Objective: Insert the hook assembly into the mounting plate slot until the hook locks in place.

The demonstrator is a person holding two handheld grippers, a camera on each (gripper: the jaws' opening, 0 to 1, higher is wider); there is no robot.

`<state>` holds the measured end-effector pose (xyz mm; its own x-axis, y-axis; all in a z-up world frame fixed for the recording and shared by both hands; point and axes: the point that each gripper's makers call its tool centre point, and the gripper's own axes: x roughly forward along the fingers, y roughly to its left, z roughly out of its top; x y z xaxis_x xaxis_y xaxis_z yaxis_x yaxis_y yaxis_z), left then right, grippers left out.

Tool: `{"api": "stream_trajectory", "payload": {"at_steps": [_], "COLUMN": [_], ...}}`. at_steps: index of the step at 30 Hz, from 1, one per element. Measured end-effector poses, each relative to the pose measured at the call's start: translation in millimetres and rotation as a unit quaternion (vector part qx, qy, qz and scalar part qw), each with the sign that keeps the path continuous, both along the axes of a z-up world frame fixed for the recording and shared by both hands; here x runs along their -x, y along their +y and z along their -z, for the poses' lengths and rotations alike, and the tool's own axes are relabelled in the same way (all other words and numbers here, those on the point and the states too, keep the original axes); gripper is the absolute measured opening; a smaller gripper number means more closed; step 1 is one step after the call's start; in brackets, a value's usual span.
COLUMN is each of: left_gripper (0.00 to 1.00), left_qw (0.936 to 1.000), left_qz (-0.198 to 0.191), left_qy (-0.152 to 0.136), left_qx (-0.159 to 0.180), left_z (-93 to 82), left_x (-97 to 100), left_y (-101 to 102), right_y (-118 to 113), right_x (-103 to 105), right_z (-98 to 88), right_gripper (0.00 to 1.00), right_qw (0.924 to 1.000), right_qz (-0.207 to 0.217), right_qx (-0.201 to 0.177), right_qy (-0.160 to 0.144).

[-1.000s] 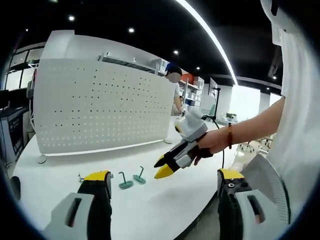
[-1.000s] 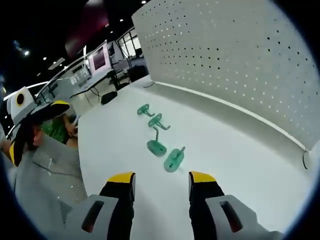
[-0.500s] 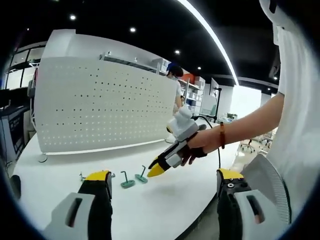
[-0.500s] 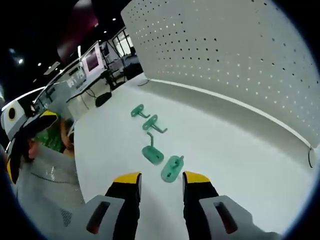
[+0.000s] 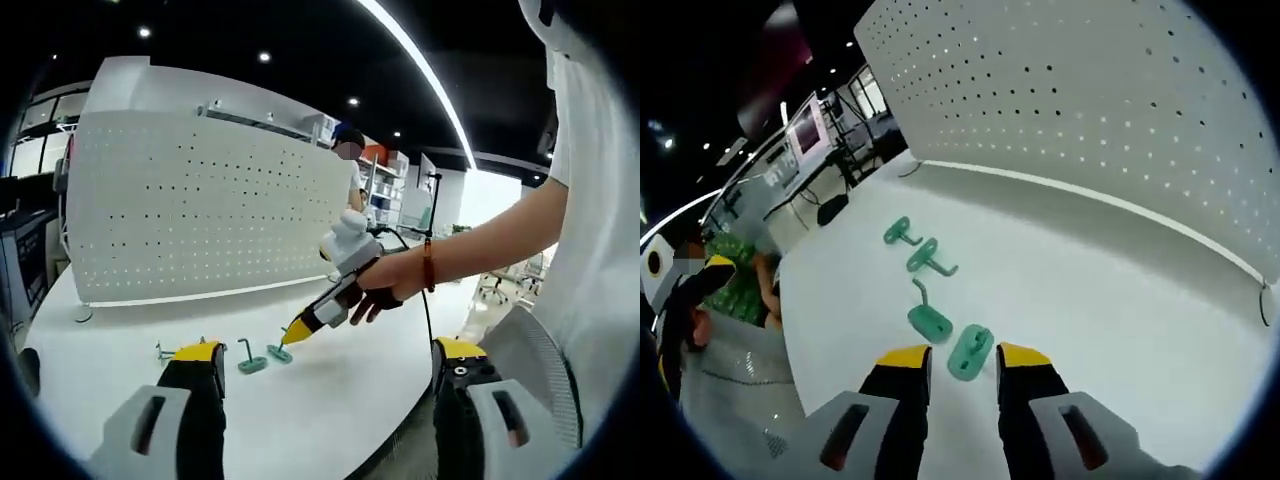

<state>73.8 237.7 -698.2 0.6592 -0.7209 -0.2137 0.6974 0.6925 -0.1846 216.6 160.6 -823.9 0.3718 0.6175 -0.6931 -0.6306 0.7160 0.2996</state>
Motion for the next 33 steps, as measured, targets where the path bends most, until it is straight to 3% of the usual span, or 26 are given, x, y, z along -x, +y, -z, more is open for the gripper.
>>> {"api": "stream_trajectory", "payload": {"at_steps": [13,17,25,27,33], "left_gripper": [0.88,0.88,0.87,0.87,0.86], "left_qw": [1.0,0.9999,0.9998,0.9998,0.9997], "left_qz": [-0.008,-0.011,-0.014,-0.013,-0.013], "left_qy": [0.0,0.0,0.002,0.002,0.005], "left_qx": [0.006,0.007,0.011,0.013,0.022], "left_z": [-0.1,-0.1,-0.4,-0.3,-1.7], "left_x": [-2.3,-2.9,-3.9,-4.0,-4.2], "left_y": [4,5,7,7,7], "right_y": [4,7,6,3,2], "right_x": [-6,-7,-7,-4,-2], "right_z": [11.1,14.1,20.2,22.9,23.5], "right_gripper": [0.19,0.13,0.12,0.07,0.02], "right_qw": [0.9995,0.999,0.9975,0.9965,0.9958], "right_qz": [-0.002,-0.002,-0.021,-0.031,-0.044], "right_qx": [0.018,0.019,0.048,0.061,0.063], "right_qy": [0.025,0.041,0.047,0.049,0.048]}}
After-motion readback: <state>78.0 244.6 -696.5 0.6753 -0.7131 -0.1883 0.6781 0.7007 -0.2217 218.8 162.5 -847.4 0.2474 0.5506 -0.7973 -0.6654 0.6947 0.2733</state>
